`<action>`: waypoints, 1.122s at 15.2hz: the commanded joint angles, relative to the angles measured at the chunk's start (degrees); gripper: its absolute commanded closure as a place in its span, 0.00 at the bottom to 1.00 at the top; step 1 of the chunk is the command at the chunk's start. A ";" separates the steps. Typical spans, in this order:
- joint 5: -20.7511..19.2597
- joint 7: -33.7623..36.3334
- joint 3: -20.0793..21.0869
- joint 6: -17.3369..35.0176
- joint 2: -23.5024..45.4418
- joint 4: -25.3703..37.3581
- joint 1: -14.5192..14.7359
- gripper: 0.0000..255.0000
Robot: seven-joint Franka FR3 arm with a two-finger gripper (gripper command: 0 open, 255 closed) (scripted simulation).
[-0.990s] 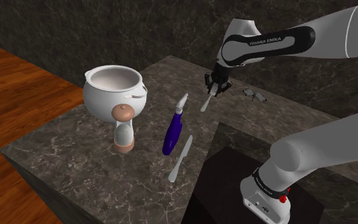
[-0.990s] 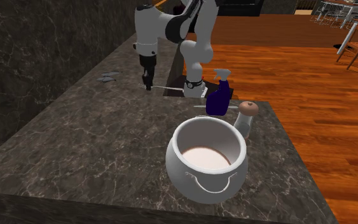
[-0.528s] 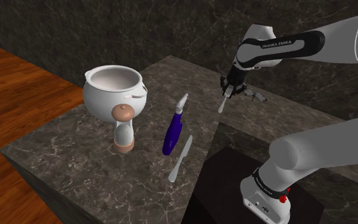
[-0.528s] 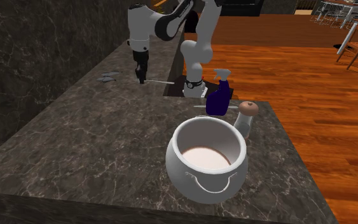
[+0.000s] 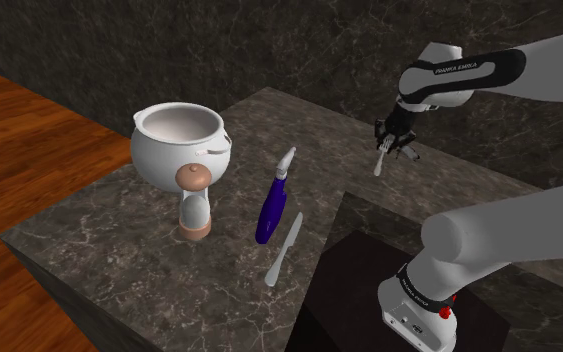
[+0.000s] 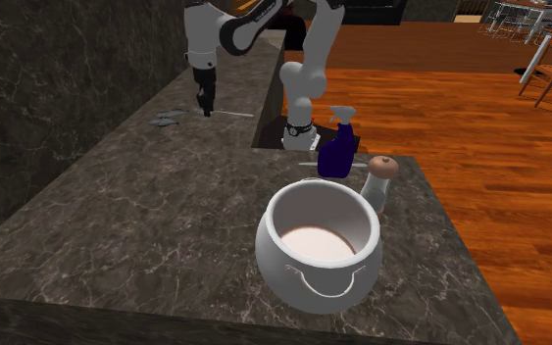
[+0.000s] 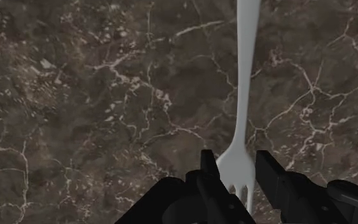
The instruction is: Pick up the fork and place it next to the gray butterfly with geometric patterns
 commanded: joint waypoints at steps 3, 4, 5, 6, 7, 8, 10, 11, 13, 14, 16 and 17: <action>-1.93 -6.17 -4.71 -0.10 0.26 0.62 -2.74 1.00; -2.32 -7.65 -5.86 -0.01 0.78 1.11 -3.35 1.00; -2.69 -9.14 -7.01 0.08 1.36 1.67 -3.93 1.00; -3.00 -10.62 -8.15 0.18 2.01 2.30 -4.49 1.00; -3.28 -12.12 -9.29 0.28 2.72 2.99 -5.02 1.00; -3.50 -13.62 -10.41 0.37 3.50 3.75 -5.53 1.00; -3.76 -16.66 -12.64 0.55 5.23 5.46 -6.47 1.00; -3.81 -18.19 -13.76 0.63 6.19 6.41 -6.88 1.00; -3.69 -21.30 -15.94 0.75 8.27 8.49 -7.65 1.00; -3.52 -22.88 -17.03 0.80 9.39 9.63 -8.00 1.00; -2.95 -26.09 -19.16 0.83 11.81 12.08 -8.63 1.00; -2.55 -27.73 -20.21 0.81 13.10 13.40 -8.91 1.00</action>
